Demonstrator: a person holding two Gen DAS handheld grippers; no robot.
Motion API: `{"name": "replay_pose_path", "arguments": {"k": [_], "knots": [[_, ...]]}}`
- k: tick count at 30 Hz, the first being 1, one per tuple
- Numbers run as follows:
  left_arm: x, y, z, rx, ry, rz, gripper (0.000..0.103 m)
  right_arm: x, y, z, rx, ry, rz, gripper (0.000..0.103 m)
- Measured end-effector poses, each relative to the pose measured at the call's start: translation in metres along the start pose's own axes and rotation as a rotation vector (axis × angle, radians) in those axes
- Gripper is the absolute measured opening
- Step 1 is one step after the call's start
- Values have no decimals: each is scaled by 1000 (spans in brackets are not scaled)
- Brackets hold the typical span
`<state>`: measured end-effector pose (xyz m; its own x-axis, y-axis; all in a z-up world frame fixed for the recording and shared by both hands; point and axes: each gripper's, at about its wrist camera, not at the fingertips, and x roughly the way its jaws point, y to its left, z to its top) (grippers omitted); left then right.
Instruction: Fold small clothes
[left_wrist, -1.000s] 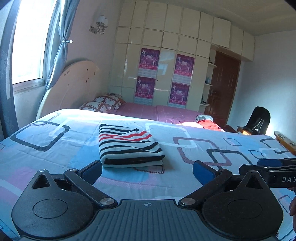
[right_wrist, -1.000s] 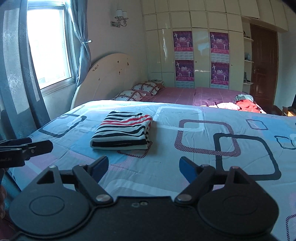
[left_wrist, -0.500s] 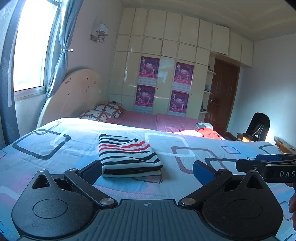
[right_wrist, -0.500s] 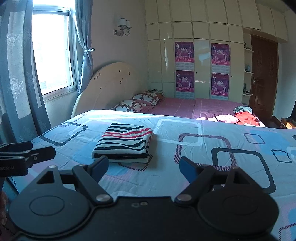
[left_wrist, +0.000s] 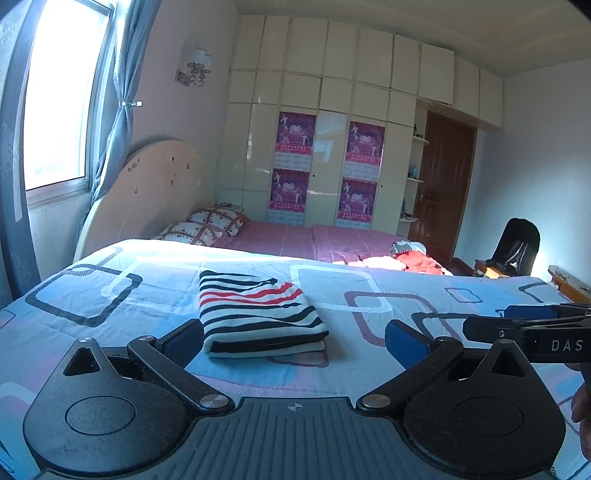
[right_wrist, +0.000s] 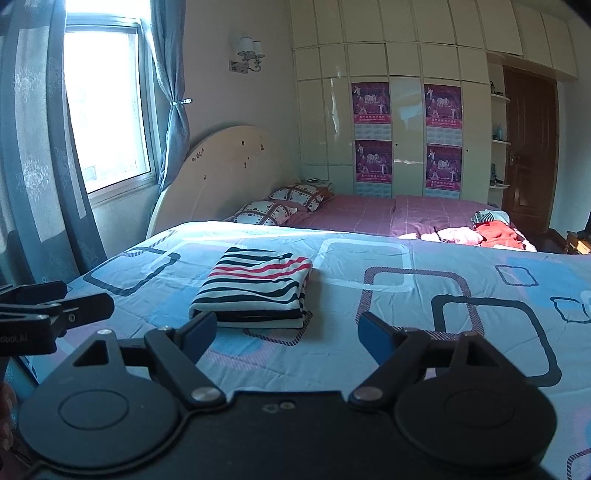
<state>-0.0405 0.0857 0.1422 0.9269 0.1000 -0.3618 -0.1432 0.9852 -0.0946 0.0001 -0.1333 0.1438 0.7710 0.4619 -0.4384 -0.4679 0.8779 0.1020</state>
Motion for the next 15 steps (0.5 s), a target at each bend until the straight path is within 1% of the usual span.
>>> {"name": "replay_pose_path", "arguments": {"k": [15], "knots": [[-5,4,0,-3,-10,7,103,3,9,0,-12,-12,7,83]]}}
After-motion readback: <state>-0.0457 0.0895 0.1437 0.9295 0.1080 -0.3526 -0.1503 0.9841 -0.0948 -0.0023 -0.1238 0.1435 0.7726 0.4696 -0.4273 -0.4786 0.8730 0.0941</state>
